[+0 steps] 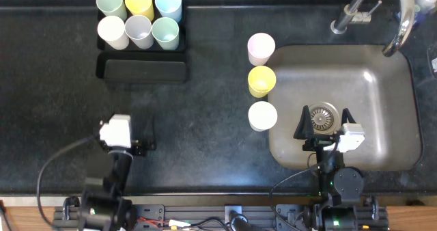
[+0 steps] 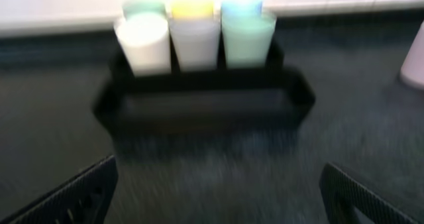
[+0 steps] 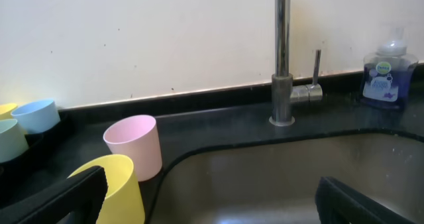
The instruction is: Store Cups
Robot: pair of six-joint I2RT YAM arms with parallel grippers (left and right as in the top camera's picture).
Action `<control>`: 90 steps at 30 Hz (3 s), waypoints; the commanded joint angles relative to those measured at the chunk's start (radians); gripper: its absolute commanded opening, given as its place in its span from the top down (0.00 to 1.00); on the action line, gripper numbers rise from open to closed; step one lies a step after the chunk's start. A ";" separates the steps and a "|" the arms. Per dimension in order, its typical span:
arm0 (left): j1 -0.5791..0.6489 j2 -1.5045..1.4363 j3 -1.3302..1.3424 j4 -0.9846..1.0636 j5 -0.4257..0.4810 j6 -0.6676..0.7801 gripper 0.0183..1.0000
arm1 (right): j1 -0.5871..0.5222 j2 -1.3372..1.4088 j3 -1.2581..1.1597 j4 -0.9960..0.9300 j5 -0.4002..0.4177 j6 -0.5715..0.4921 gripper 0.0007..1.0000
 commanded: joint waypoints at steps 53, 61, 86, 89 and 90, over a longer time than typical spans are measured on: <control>-0.429 2.207 2.473 -1.152 0.094 -0.571 0.00 | 0.004 -0.011 -0.013 0.004 -0.004 0.005 0.00; -0.428 2.221 2.473 -1.150 0.132 -0.571 0.00 | 0.004 -0.011 -0.013 0.004 -0.004 0.005 0.00; -0.366 2.034 2.473 -1.195 0.085 -0.571 0.98 | 0.004 -0.011 -0.013 0.004 -0.004 0.005 0.00; -0.291 1.884 2.435 -1.256 0.087 -0.597 0.98 | 0.004 -0.011 -0.013 0.004 -0.004 0.004 0.00; -0.265 1.837 2.410 -1.273 0.088 -0.614 0.98 | 0.004 -0.011 -0.013 0.004 -0.004 0.004 0.00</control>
